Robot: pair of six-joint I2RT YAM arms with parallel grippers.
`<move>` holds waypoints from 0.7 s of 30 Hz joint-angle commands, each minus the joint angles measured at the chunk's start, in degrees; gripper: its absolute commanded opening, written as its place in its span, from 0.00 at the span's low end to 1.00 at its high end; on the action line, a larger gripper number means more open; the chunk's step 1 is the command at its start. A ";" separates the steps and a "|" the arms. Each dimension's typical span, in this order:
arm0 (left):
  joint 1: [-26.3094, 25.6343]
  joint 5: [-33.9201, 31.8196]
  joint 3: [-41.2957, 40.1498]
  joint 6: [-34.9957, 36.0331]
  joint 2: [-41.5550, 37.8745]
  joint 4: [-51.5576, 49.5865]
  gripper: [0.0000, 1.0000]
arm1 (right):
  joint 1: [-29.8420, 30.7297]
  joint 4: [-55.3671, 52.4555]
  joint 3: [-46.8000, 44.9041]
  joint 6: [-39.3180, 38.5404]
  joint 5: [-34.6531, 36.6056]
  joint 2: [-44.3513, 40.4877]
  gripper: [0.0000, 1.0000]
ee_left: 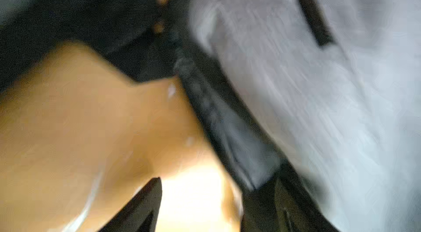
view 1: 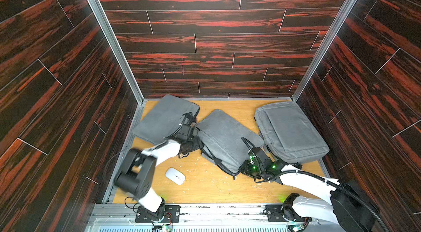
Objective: Put the mouse into the laptop bag
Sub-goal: Adjust the zippered laptop bag at the center of the board.
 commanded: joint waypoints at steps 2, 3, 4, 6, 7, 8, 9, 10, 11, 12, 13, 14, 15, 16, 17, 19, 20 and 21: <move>0.52 -5.45 -3.33 0.80 -12.80 -7.90 0.84 | 0.32 -1.94 1.34 -0.24 0.17 -0.89 0.44; 0.49 -5.95 -4.13 0.68 -15.17 -9.20 0.84 | 0.41 -1.75 1.13 -0.24 -0.01 -1.33 0.44; 0.51 -5.94 -4.81 0.68 -17.20 -10.13 0.84 | 0.51 -1.56 0.90 -0.19 -0.21 -1.72 0.44; 0.44 -3.87 -6.44 1.55 -21.19 -11.01 0.85 | 0.72 -0.55 0.19 -0.20 -0.83 -2.51 0.44; 0.17 -2.64 -7.28 1.19 -22.66 -10.90 0.85 | 0.83 0.10 -0.14 -0.20 -1.27 -2.84 0.44; -0.36 -1.64 -8.38 0.79 -24.24 -10.80 0.85 | 1.19 1.10 -0.49 0.09 -1.69 -3.08 0.44; -1.82 -1.69 -9.29 0.25 -25.54 -10.77 0.85 | 1.51 2.38 -0.85 0.24 -2.23 -3.07 0.44; -3.74 -2.55 -9.87 -0.29 -26.51 -11.01 0.84 | 1.86 3.25 -1.11 0.45 -2.54 -2.94 0.44; -6.88 -3.76 -10.51 -0.81 -27.36 -11.01 0.83 | 2.31 4.21 -1.29 0.79 -2.57 -2.68 0.44; -10.44 -5.06 -11.06 -1.44 -27.92 -10.63 0.82 | 2.84 4.98 -1.43 0.87 -2.56 -2.38 0.44; -13.26 -5.67 -11.65 -2.18 -28.13 -9.70 0.81 | 3.21 5.49 -1.47 1.08 -2.48 -2.03 0.44; -16.35 -5.75 -12.62 -3.40 -28.26 -7.83 0.80 | 3.63 6.09 -1.38 1.20 -2.42 -1.51 0.44; -19.02 -5.47 -13.70 -4.56 -28.25 -5.43 0.78 | 4.01 6.49 -1.26 1.40 -2.25 -1.01 0.44; -21.25 -5.59 -14.55 -5.46 -28.04 -3.44 0.77 | 4.38 6.73 -1.10 1.46 -2.09 -0.38 0.44; -23.96 -6.23 -15.03 -6.22 -27.54 -1.66 0.76 | 4.54 6.87 -0.95 1.60 -1.90 0.28 0.44; -28.54 -9.03 -14.31 -6.97 -25.46 -0.84 0.75 | 4.76 7.18 -0.73 1.98 -1.73 1.72 0.43; -30.83 -10.22 -13.28 -7.01 -23.82 -0.92 0.74 | 4.93 7.53 -0.72 2.24 -1.71 2.36 0.43; -32.97 -11.23 -12.22 -7.06 -21.83 -0.86 0.74 | 4.98 7.72 -0.73 2.62 -1.71 2.87 0.43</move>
